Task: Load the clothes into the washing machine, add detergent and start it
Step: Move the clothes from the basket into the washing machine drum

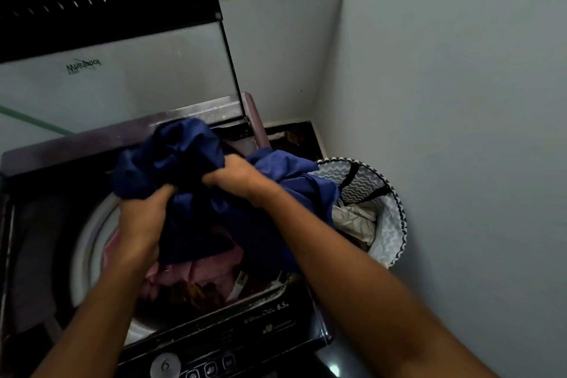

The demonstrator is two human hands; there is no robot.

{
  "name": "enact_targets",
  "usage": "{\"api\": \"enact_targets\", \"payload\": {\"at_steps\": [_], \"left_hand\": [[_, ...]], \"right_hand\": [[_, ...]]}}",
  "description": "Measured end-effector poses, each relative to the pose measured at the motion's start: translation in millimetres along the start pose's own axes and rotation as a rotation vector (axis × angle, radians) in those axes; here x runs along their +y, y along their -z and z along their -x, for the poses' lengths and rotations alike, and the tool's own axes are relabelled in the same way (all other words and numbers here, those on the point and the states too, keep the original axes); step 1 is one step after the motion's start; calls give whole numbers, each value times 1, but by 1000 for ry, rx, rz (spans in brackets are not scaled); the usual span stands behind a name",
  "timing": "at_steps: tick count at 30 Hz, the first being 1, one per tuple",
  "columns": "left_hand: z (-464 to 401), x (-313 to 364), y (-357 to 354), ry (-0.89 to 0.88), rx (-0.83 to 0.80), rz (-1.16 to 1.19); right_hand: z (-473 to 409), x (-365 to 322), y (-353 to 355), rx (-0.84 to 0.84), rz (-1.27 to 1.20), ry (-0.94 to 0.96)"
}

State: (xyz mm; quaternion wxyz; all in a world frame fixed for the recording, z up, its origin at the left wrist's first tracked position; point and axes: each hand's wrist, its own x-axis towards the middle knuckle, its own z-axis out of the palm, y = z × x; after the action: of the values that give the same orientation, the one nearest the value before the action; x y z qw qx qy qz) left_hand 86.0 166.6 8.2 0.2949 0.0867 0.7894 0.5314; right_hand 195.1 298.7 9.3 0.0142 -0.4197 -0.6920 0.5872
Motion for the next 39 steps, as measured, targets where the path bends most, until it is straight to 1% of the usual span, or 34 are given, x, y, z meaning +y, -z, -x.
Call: {"api": "enact_targets", "payload": {"at_steps": [2,3,4,5,6,7,8,9,10,11,12,13,14,16,17,19,20,22,24,27,30,32,34,37,39], "left_hand": [[-2,-27,8,160,-80,-140],[-4,-39,10,199,-110,-225],[-4,-45,10,210,-143,-296],[-6,-50,8,199,-160,-343],[-5,-51,3,167,-172,-367],[-2,-50,-3,107,-159,-391],[2,-48,-11,3,-129,-435],[6,-45,-20,-143,-118,-496],[11,-41,-31,-299,-139,-551],[14,-38,-42,-426,-190,-592],[17,-34,-54,-518,-268,-631],[18,-33,-65,-585,-355,-663],[20,-32,-76,-650,-431,-711],[24,-31,-95,-756,-553,-811],[26,-28,-103,-768,-593,-853],[26,-21,-113,-740,-648,-910],[25,-17,-118,-711,-683,-935],[25,-6,-127,-616,-803,-1002],[22,2,-135,-545,-897,-1075],[18,8,-143,-565,-919,-1147],[11,8,-141,-617,-919,-1116],[8,7,-138,-628,-930,-1068],[5,7,-136,-625,-928,-1013],[1,4,-130,-627,-913,-914],[-1,2,-128,-635,-894,-850]], "right_hand": [[-1,16,-17,-42,192,-62],[1,23,-23,-72,241,-103],[2,28,-26,-93,254,-143],[5,31,-28,-92,248,-145],[8,31,-29,-52,249,-91],[13,31,-28,28,286,-1],[16,31,-25,143,364,122],[20,32,-20,276,470,249],[23,34,-12,411,576,351],[25,38,-1,533,665,406],[27,47,10,628,736,393],[28,56,21,680,767,295],[30,67,31,672,721,141],[32,87,49,547,463,-165],[33,94,55,474,340,-266],[28,110,57,351,129,-369],[22,118,55,302,19,-391],[8,133,50,224,-206,-406],[-2,147,45,157,-326,-399],[7,134,53,28,-362,-349],[4,133,57,-47,-282,-367],[-6,139,58,-29,-242,-363],[-3,130,62,31,-227,-361],[1,112,62,89,-239,-297],[-3,109,58,137,-202,-299]]}}
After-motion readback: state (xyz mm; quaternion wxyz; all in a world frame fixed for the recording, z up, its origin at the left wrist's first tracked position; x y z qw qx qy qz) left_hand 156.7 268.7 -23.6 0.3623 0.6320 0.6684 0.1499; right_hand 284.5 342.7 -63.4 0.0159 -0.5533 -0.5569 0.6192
